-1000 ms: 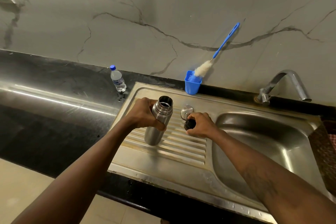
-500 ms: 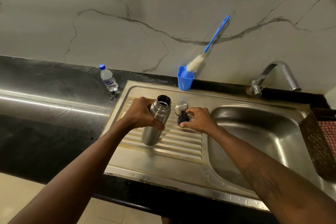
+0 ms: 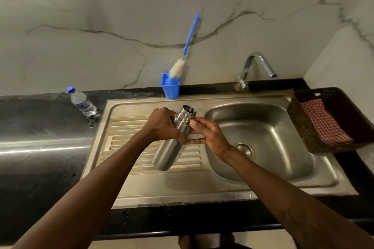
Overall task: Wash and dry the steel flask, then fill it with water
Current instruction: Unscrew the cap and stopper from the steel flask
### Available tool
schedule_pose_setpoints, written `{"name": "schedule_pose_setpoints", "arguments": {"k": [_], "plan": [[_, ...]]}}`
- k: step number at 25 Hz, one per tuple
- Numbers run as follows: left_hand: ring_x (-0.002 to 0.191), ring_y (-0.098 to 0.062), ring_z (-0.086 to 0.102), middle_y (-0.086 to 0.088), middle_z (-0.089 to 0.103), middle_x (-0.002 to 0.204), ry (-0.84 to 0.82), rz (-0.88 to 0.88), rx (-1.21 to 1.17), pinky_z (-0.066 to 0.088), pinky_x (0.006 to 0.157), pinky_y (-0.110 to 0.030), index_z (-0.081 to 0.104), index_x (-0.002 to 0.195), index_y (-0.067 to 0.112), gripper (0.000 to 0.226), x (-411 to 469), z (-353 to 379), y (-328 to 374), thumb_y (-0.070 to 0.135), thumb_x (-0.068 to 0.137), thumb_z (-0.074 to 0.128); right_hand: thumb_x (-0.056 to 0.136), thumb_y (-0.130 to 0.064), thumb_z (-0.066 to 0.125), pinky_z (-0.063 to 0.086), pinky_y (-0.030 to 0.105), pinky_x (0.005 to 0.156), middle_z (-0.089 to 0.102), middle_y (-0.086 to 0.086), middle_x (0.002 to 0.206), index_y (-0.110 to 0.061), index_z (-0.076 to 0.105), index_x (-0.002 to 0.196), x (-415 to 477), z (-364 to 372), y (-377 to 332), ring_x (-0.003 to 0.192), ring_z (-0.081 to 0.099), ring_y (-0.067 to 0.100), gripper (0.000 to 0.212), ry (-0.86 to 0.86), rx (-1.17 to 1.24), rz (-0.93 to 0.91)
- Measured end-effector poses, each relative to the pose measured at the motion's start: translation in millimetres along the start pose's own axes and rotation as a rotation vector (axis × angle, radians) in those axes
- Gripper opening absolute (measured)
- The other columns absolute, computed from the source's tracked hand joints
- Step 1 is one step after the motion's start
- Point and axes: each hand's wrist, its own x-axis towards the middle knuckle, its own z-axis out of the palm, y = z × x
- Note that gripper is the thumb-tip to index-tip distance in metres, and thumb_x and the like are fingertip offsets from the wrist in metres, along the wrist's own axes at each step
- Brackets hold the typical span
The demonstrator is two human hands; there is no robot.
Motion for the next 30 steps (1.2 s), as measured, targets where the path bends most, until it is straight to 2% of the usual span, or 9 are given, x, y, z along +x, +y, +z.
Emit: {"name": "schedule_pose_setpoints", "arguments": {"k": [3,8,14,16,19,22,26,30], "plan": [[0.078,-0.014,0.061,0.004,0.068,0.077,-0.071,0.047,0.143,0.048,0.066,-0.026,0.067,0.079,0.023,0.048,14,19,37,0.056,0.057,0.094,0.090,-0.030,0.080,0.062,0.051,0.087,0.075,0.010,0.117,-0.012,0.067,0.128,-14,-21,4,0.107,0.074,0.029,0.044,0.162,0.004,-0.050],[0.075,-0.012,0.057,0.007,0.061,0.074,-0.135,0.078,0.243,0.036,0.059,-0.024,0.059,0.074,0.025,0.049,35,49,92,0.058,0.060,0.092,0.089,-0.027,0.079,0.063,0.048,0.084,0.078,0.008,0.109,-0.010,0.072,0.122,-33,-79,-3,0.102,0.076,0.025,0.037,0.228,0.040,-0.030],[0.083,-0.012,0.057,0.008,0.063,0.085,-0.232,0.071,0.309,0.050,0.071,-0.028,0.055,0.082,0.032,0.055,68,83,145,0.063,0.052,0.089,0.092,-0.023,0.077,0.063,0.044,0.071,0.078,0.014,0.104,-0.007,0.073,0.120,-40,-134,4,0.096,0.076,0.032,0.033,0.304,0.245,0.099],[0.083,-0.009,0.054,0.009,0.062,0.090,-0.248,0.056,0.336,0.049,0.073,-0.028,0.059,0.093,0.030,0.064,76,93,155,0.066,0.048,0.087,0.093,-0.023,0.076,0.062,0.041,0.068,0.077,0.013,0.099,-0.005,0.073,0.120,-41,-147,9,0.091,0.076,0.030,0.033,0.309,0.291,0.132],[0.085,-0.010,0.060,0.007,0.068,0.094,-0.291,0.019,0.373,0.056,0.077,-0.029,0.070,0.104,0.027,0.087,86,106,167,0.075,0.032,0.077,0.092,-0.028,0.076,0.062,0.042,0.071,0.077,0.013,0.098,-0.006,0.073,0.120,-39,-164,18,0.092,0.075,0.031,0.036,0.293,0.312,0.200],[0.082,-0.012,0.066,0.006,0.072,0.092,-0.321,-0.020,0.388,0.061,0.073,-0.031,0.073,0.099,0.028,0.086,92,117,170,0.075,0.027,0.079,0.091,-0.033,0.077,0.061,0.043,0.074,0.077,0.016,0.099,-0.008,0.073,0.117,-37,-175,28,0.092,0.075,0.032,0.037,0.289,0.340,0.281],[0.080,-0.014,0.067,0.003,0.072,0.084,-0.384,-0.069,0.429,0.054,0.062,-0.026,0.073,0.088,0.023,0.064,98,123,175,0.067,0.044,0.087,0.093,-0.040,0.073,0.061,0.041,0.076,0.075,0.021,0.111,-0.007,0.071,0.122,-35,-184,38,0.095,0.075,0.031,0.044,0.269,0.373,0.336],[0.084,-0.015,0.064,0.003,0.069,0.087,-0.387,-0.062,0.473,0.054,0.069,-0.027,0.072,0.099,0.021,0.064,104,127,180,0.066,0.057,0.086,0.095,-0.043,0.070,0.061,0.040,0.076,0.076,0.018,0.108,-0.004,0.069,0.122,-32,-190,42,0.095,0.074,0.030,0.048,0.260,0.427,0.369]]}}
